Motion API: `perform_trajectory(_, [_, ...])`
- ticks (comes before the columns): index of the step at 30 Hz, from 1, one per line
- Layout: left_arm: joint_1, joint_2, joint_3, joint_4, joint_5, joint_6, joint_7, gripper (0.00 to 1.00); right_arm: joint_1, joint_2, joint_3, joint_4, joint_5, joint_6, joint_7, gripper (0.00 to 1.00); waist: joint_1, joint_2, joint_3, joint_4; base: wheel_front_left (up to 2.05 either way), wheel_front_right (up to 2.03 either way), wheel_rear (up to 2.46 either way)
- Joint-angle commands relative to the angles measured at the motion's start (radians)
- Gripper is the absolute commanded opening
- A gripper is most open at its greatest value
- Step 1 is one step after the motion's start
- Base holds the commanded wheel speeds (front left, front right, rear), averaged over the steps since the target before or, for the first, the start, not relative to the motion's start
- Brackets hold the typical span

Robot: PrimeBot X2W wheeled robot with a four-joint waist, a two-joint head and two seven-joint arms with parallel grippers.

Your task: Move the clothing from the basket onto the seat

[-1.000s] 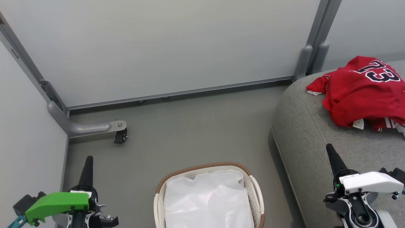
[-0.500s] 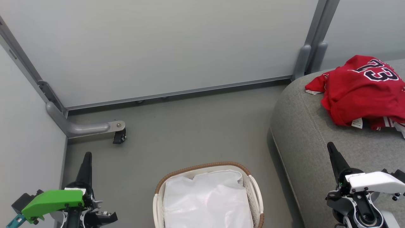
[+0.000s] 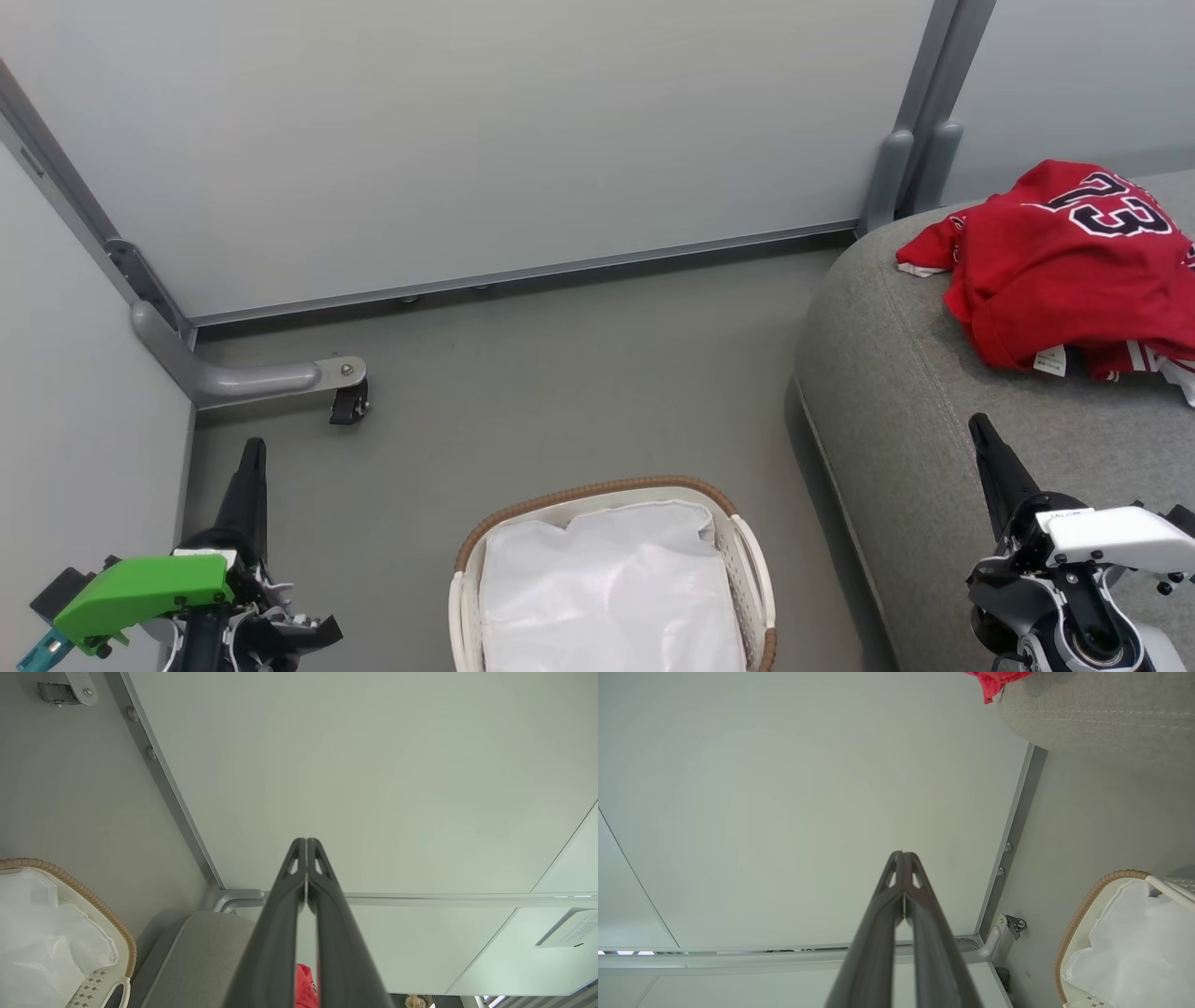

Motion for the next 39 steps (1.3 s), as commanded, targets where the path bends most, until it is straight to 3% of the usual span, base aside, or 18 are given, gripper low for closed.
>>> perform_trajectory(1, [-0.015,0.006,0.005,-0.005,-0.021,-0.005,0.006,0.00,0.010,-0.006,-0.004,-0.006,0.022,0.000,0.009,0.00,0.0000,0.0000,0.000,-0.001,0.00,0.00,0.00])
perform_trajectory(39, [-0.014,0.007,0.006,-0.005,-0.025,-0.005,0.008,0.00,0.011,-0.006,-0.004,-0.007,0.029,0.000,0.009,0.00,0.0000,0.0000,0.000,-0.001,0.00,0.00,0.00])
